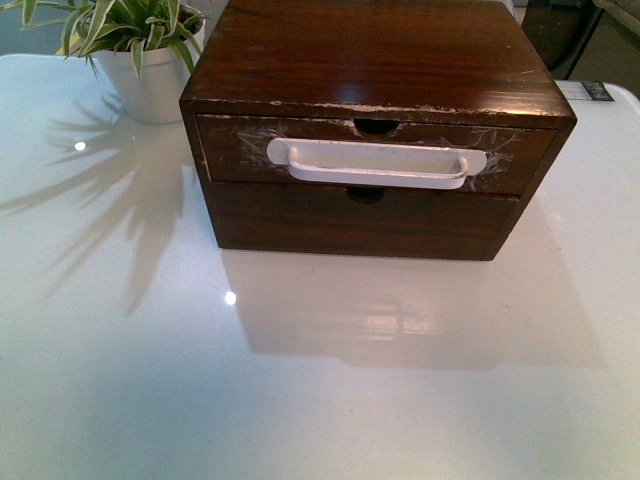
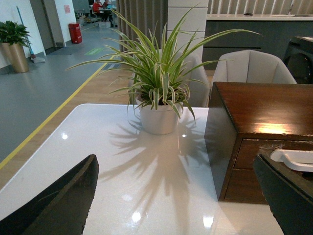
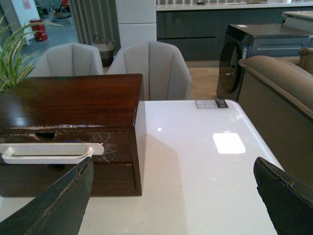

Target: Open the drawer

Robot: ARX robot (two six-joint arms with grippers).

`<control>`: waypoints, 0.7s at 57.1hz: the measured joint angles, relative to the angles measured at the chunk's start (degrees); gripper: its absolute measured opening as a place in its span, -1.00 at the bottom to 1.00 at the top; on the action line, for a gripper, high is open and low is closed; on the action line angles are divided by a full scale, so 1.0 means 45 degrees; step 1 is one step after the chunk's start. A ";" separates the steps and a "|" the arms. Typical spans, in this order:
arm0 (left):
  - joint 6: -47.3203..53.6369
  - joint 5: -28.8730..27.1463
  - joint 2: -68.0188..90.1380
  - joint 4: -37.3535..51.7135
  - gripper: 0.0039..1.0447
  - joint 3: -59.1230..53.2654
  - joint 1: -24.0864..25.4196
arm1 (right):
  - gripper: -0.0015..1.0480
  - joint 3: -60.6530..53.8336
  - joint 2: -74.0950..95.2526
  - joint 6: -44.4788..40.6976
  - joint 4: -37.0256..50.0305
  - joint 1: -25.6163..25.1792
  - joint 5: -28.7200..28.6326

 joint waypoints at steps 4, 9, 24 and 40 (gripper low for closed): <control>0.0000 0.0000 0.0000 0.0000 0.84 0.0000 0.0000 | 0.83 0.0000 0.0000 0.0000 0.0000 0.0000 0.0000; 0.0000 0.0000 0.0000 0.0000 0.84 0.0000 0.0000 | 0.83 0.0000 0.0000 0.0000 0.0000 0.0000 0.0000; 0.0000 0.0000 0.0000 0.0000 0.84 0.0000 0.0000 | 0.83 0.0000 0.0000 0.0000 0.0000 0.0000 0.0000; 0.0000 0.0000 0.0000 0.0000 0.84 0.0000 0.0000 | 0.83 0.0000 0.0000 0.0000 0.0000 0.0000 0.0000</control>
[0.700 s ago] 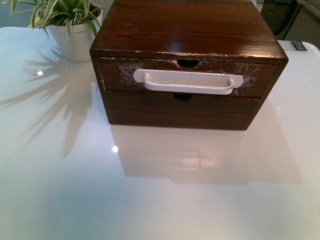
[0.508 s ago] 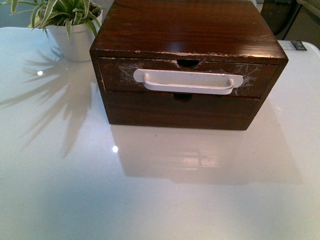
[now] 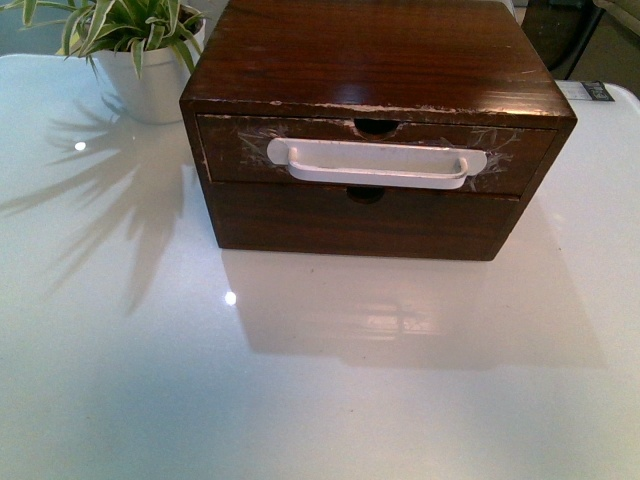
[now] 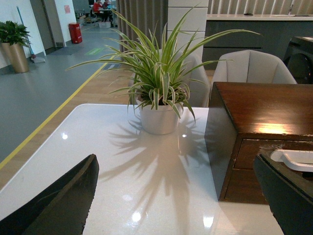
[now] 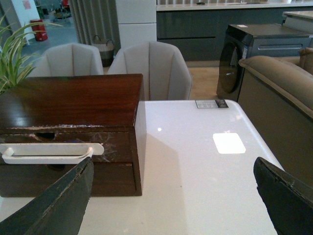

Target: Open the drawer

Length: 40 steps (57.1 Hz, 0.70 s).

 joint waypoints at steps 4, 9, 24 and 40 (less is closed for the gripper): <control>0.0000 0.0000 0.0000 0.0000 0.84 0.0000 0.0000 | 0.83 0.0000 0.0000 0.0000 0.0000 0.0000 0.0000; 0.0000 0.0000 0.0000 -0.0005 0.84 0.0000 0.0000 | 0.83 0.0000 0.0000 0.0000 0.0000 0.0000 0.0000; -0.1321 0.4930 0.2681 -0.4119 0.84 0.1549 0.0903 | 0.83 0.1511 0.3322 0.0991 -0.2414 -0.0112 0.2152; 0.1452 0.4901 0.9578 0.2778 0.84 0.2448 -0.2943 | 0.83 0.3521 1.0841 -0.5566 0.2817 -0.2560 -0.3070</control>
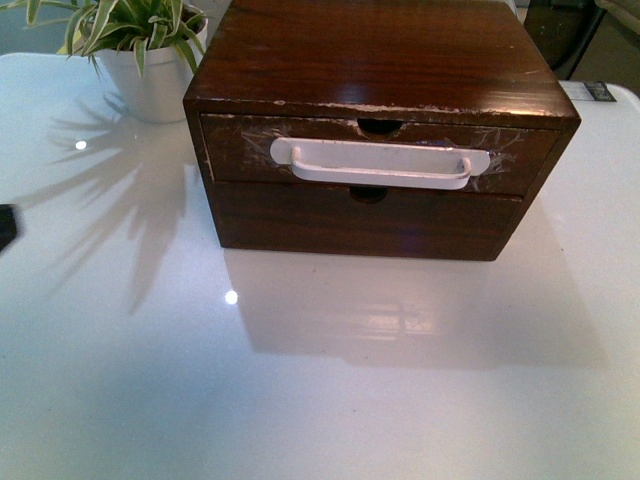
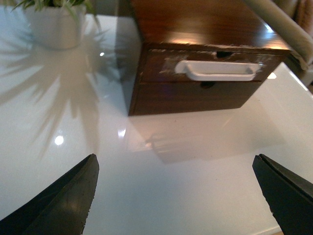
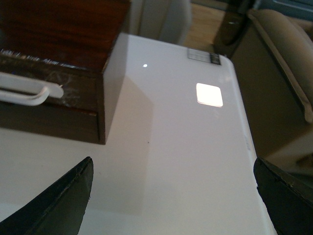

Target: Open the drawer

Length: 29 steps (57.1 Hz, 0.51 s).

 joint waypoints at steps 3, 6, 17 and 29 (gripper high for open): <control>0.0850 -0.0034 0.1545 0.1205 0.84 0.0243 -0.0486 | 0.83 0.0291 0.1049 -0.0942 0.0471 0.0214 -0.0223; 0.1540 0.0034 0.3031 0.2195 0.84 0.0554 -0.0826 | 0.83 0.0563 0.1962 -0.1967 0.0894 0.0481 -0.0243; 0.3740 0.0495 0.7232 0.4367 0.84 0.1787 -0.1511 | 0.83 0.1671 0.4998 -0.5445 0.1885 0.1778 -0.0408; 0.6824 0.1025 1.0341 0.4765 0.84 0.3580 -0.2157 | 0.83 0.3366 0.8422 -0.8976 0.2030 0.3512 0.0063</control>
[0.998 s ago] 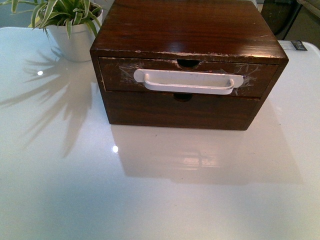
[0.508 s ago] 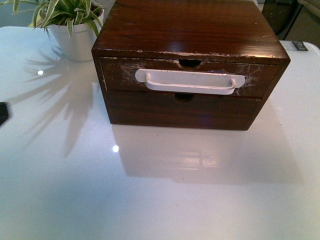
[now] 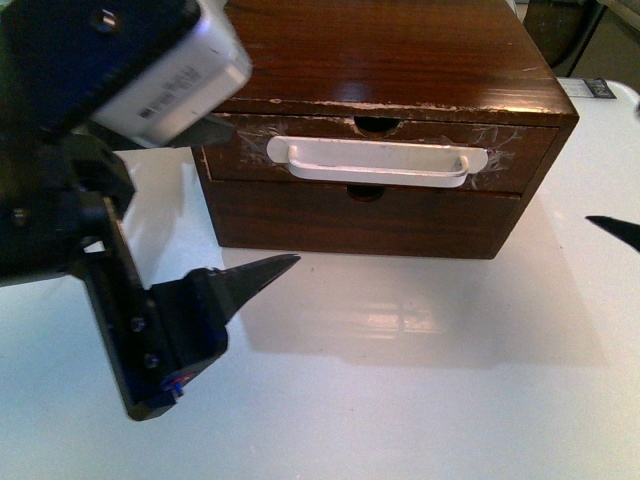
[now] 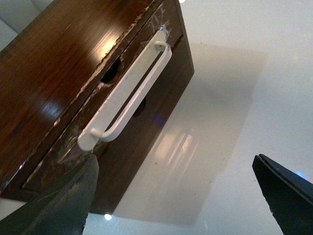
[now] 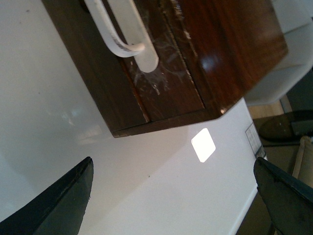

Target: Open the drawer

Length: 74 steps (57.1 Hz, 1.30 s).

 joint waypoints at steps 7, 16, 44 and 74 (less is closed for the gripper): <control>0.1156 0.0087 0.0991 -0.0214 0.84 0.0699 -0.0301 | 0.83 0.0622 0.1020 -0.0835 -0.0330 0.0656 -0.0053; 0.2234 0.0204 0.2074 -0.0661 0.84 0.1515 -0.0568 | 0.83 0.1341 0.1957 -0.1477 -0.0597 0.1268 -0.0126; 0.3764 0.0583 0.4357 -0.2050 0.84 0.4129 -0.0821 | 0.83 0.2798 0.3779 -0.1977 -0.0894 0.2191 -0.0238; 0.4211 0.0947 0.5882 -0.3177 0.84 0.6169 -0.0928 | 0.83 0.3764 0.4629 -0.2016 -0.1399 0.2623 -0.0311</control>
